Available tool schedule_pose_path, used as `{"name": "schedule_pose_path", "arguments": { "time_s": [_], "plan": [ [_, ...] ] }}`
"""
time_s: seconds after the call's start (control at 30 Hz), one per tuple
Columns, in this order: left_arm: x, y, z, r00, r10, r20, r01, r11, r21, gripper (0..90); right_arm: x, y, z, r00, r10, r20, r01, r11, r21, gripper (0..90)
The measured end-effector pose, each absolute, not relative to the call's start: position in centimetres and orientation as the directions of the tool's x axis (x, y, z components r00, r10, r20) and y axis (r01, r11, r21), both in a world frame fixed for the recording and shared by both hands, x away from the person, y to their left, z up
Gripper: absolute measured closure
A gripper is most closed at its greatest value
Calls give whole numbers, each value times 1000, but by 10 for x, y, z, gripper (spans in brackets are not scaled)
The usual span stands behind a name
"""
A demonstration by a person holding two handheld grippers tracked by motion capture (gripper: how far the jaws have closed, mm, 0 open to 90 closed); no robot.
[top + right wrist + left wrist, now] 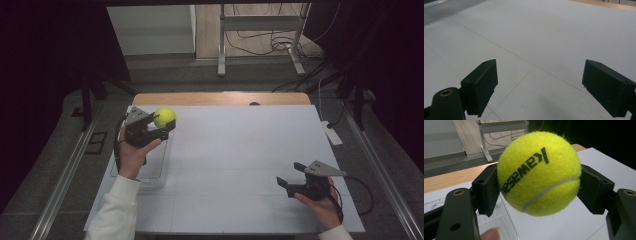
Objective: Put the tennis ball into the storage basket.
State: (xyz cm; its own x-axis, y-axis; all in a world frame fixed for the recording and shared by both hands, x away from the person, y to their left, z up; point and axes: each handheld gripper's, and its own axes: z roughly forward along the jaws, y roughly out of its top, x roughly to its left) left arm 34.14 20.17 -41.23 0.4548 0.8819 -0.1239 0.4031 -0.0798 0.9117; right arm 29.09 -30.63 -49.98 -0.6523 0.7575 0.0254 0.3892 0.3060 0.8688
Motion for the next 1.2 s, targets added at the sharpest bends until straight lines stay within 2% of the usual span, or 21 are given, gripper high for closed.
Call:
{"name": "schedule_pose_path", "arguments": {
  "time_s": [1.2],
  "plan": [
    [350, 232, -422, 365, 921, -139, 435, -36, 900, 266, 291, -306, -500, -655, 756, 14, 388, 320, 865, 132]
  ]
}}
